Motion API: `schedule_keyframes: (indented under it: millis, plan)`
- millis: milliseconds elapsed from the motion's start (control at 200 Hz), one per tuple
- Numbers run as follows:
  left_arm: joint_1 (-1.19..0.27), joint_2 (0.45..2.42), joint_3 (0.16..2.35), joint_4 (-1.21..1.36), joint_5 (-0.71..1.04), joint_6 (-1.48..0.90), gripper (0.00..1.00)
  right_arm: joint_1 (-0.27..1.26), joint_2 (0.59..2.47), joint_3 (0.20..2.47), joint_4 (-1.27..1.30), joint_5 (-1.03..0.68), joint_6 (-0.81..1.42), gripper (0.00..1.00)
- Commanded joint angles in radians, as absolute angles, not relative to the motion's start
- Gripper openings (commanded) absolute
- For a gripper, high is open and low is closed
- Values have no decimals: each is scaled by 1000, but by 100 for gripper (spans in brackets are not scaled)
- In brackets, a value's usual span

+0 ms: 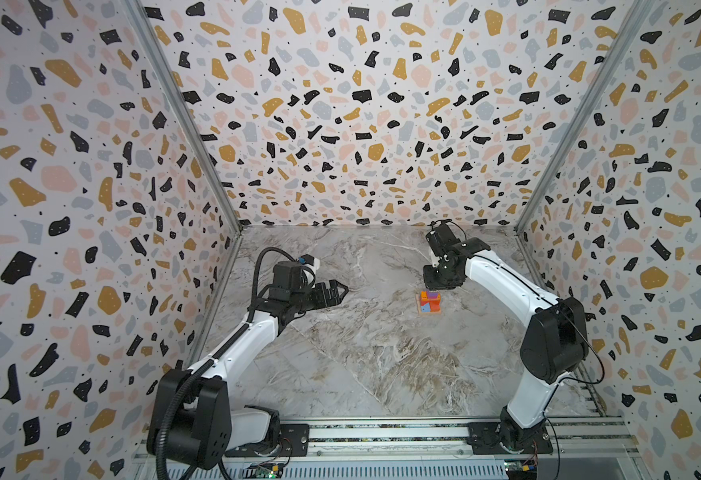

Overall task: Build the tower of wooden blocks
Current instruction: 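Lower the wooden cube with the right gripper onto the purple cube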

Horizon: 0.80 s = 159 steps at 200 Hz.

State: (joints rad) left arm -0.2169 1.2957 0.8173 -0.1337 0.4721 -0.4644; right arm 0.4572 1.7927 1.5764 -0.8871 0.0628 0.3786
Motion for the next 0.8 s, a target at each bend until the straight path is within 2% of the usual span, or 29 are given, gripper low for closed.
schedule_keyframes:
  millis: [0, 791]
  plan:
    - [-213, 1278, 804, -105, 486, -465, 100, 454, 1795, 1573, -895, 63, 373, 22]
    - [-213, 1278, 804, -106, 484, -463, 100, 453, 1802, 1554, -884, 76, 369, 22]
